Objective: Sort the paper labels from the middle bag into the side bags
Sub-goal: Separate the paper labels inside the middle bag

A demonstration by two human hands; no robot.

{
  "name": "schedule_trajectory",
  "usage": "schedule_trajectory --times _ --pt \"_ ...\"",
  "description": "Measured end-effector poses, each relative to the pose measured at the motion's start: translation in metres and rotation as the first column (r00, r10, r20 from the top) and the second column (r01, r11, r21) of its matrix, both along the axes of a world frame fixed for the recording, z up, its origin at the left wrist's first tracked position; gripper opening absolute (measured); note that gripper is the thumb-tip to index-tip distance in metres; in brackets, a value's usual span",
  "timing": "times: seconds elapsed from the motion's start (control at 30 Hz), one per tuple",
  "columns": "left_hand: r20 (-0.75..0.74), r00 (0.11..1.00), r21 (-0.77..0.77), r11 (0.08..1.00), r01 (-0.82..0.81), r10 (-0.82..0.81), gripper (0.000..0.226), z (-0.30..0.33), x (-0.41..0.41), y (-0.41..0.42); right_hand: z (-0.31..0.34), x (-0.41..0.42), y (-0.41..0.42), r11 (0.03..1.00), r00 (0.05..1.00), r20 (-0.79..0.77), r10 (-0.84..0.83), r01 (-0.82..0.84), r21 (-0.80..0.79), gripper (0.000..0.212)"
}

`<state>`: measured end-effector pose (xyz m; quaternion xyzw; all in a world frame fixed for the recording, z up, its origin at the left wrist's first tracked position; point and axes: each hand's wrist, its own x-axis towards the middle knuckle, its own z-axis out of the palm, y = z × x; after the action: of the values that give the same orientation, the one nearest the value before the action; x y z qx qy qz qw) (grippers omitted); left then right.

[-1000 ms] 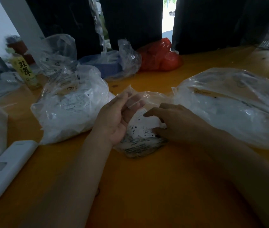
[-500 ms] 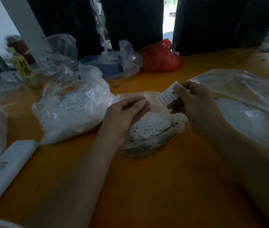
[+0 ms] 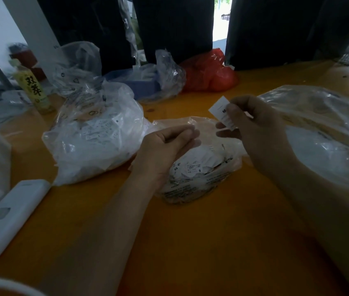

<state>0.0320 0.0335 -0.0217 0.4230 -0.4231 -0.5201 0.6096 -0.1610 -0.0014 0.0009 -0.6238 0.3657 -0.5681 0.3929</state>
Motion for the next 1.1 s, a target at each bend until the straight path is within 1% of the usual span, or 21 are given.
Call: schedule_trajectory --times 0.03,0.1,0.13,0.2,0.27,0.43,0.5,0.67,0.83,0.97,1.03,1.1 --pt "0.02 1.0 -0.007 1.0 0.008 -0.007 0.019 0.0 0.0 0.0 0.0 0.0 0.0 0.999 0.999 -0.037 0.004 -0.005 -0.042 0.01" --pt "0.081 0.997 -0.03 0.999 0.014 -0.012 0.02 0.0 -0.001 0.002 -0.001 0.0 -0.001 0.986 0.98 -0.191 -0.057 0.026 -0.162 0.008" --pt "0.119 0.993 -0.046 0.999 0.012 -0.007 0.021 0.0 -0.002 0.002 -0.002 -0.001 -0.001 0.974 0.96 -0.261 -0.099 0.04 -0.221 0.01" --pt "0.187 0.982 -0.075 0.997 0.009 0.005 0.021 -0.001 -0.003 0.004 -0.004 -0.002 -0.001 0.955 0.926 -0.344 -0.158 0.055 -0.291 0.013" --pt "0.241 0.97 -0.093 0.996 0.0 0.023 0.021 -0.001 -0.004 0.005 -0.005 -0.001 0.0 0.938 0.898 -0.392 -0.202 0.062 -0.342 0.015" --pt "0.349 0.935 -0.117 0.993 -0.015 0.055 0.024 -0.002 -0.005 0.006 -0.005 0.0 0.001 0.914 0.866 -0.442 -0.234 0.041 -0.404 0.016" --pt "0.369 0.928 -0.123 0.992 -0.013 0.058 0.025 -0.003 -0.004 0.006 -0.006 0.0 0.001 0.911 0.858 -0.455 -0.237 0.033 -0.412 0.016" --pt "0.355 0.933 -0.135 0.991 0.001 0.047 0.021 -0.004 -0.002 0.006 -0.005 -0.001 0.0 0.901 0.855 -0.45 -0.258 0.044 -0.432 0.016" --pt "0.369 0.928 -0.137 0.991 0.0 0.051 0.021 -0.006 -0.001 0.003 -0.009 -0.002 -0.003 0.907 0.801 -0.557 -0.221 -0.04 -0.419 0.021" --pt "0.464 0.881 -0.141 0.99 -0.023 0.087 0.019 -0.007 0.0 0.002 -0.012 -0.002 -0.004 0.904 0.764 -0.616 -0.191 -0.108 -0.415 0.033" --pt "0.479 0.872 -0.144 0.989 -0.031 0.097 0.019 -0.008 0.001 0.001 -0.014 0.0 -0.003 0.933 0.765 -0.627 -0.146 -0.105 -0.345 0.045" --pt "0.48 0.871 -0.147 0.988 -0.039 0.106 0.019 -0.008 0.001 0.001 -0.016 0.003 -0.003 0.969 0.801 -0.592 -0.089 -0.069 -0.238 0.058"
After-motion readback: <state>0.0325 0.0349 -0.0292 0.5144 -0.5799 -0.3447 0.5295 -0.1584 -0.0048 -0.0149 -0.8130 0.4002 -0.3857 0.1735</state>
